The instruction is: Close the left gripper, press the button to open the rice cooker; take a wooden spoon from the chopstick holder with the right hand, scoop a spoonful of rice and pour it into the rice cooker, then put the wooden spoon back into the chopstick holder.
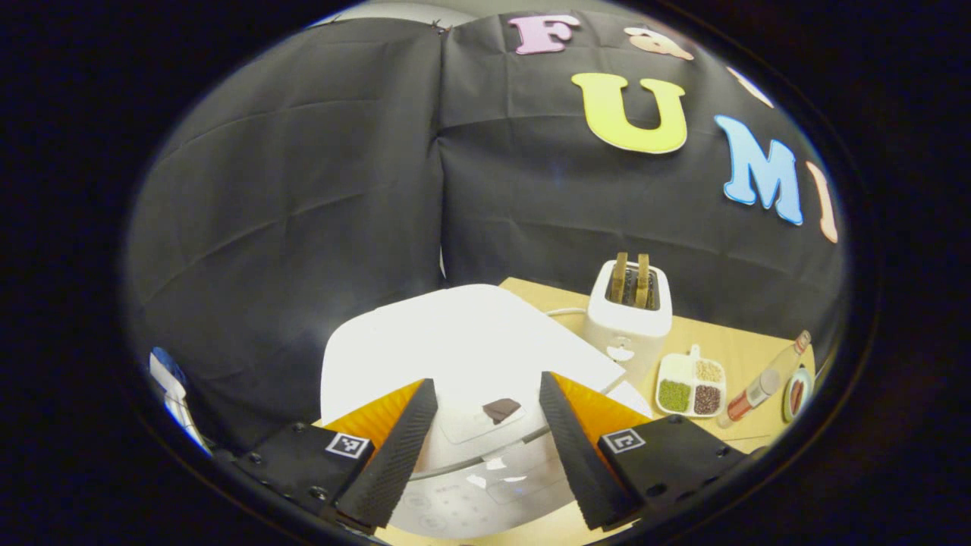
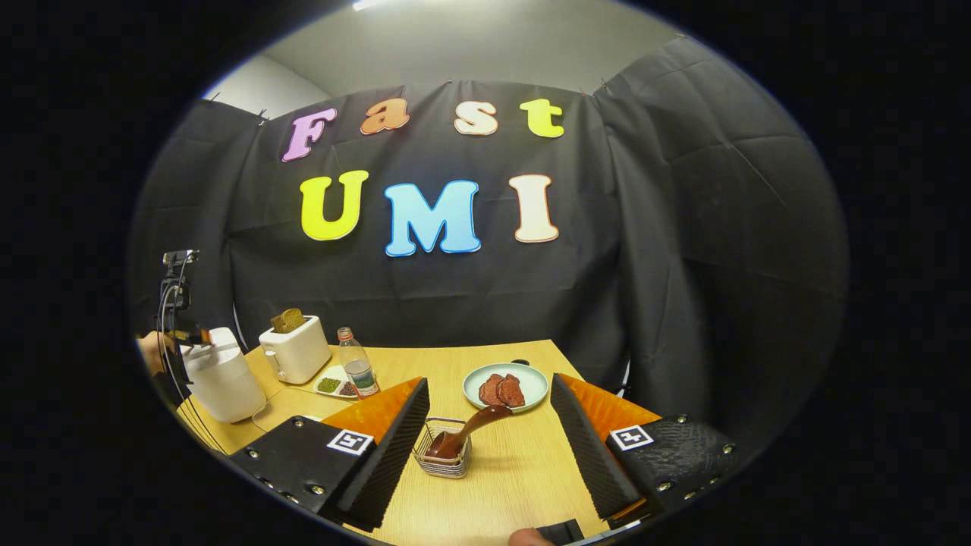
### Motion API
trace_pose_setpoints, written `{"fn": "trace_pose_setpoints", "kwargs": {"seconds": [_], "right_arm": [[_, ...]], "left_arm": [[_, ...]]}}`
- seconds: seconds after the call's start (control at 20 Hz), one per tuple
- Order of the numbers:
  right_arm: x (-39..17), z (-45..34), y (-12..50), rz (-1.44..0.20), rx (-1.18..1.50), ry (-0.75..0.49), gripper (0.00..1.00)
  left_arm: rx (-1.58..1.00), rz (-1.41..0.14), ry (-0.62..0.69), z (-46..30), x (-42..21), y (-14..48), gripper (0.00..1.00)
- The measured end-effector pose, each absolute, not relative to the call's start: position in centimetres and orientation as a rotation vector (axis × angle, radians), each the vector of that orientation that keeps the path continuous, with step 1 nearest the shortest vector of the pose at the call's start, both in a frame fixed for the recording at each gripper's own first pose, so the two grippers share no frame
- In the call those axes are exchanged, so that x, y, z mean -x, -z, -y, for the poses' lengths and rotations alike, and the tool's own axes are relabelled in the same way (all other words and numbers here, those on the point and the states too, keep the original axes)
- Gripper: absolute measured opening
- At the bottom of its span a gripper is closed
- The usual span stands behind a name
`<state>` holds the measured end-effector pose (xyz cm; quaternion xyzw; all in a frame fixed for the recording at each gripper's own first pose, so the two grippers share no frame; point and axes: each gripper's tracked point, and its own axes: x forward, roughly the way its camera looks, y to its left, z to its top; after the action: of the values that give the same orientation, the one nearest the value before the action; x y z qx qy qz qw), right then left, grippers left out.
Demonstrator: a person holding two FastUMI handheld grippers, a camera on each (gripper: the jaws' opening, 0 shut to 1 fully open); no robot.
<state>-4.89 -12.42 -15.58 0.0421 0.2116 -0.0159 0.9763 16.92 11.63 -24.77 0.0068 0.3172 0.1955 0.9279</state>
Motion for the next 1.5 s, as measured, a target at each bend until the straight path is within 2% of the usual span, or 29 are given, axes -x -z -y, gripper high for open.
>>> {"fn": "trace_pose_setpoints", "kwargs": {"seconds": [0.25, 0.5, 0.6, 0.65, 0.85, 1.15, 1.5], "right_arm": [[4.5, 11.5, 15.3, -0.418, -0.09, 0.024, 0.98], [4.1, 9.5, 15.4, -0.421, -0.102, -0.001, 0.98], [3.6, 8.8, 14.7, -0.407, -0.106, -0.012, 0.98], [3.3, 8.1, 14.0, -0.395, -0.109, -0.021, 0.98], [2.4, 6.2, 11.9, -0.353, -0.081, -0.054, 0.98], [1.9, 2.4, 9.4, -0.301, -0.129, -0.102, 0.98], [2.4, -0.3, 6.9, -0.237, -0.127, -0.125, 0.98]], "left_arm": [[0.004, -0.711, -0.381, -11.3, -16.4, 25.9, 0.98], [0.0, -0.661, -0.373, -11.4, -16.8, 25.5, 1.0], [-0.007, -0.643, -0.35, -11.1, -16.8, 25.1, 0.95], [0.007, -0.63, -0.334, -10.7, -16.9, 24.6, 0.98], [-0.025, -0.47, -0.254, -8.9, -17.7, 19.4, 0.97], [-0.016, -0.274, -0.11, -4.6, -13.7, 10.2, 0.99], [0.036, -0.134, 0.0, -2.1, -7.5, 4.3, 0.99]]}}
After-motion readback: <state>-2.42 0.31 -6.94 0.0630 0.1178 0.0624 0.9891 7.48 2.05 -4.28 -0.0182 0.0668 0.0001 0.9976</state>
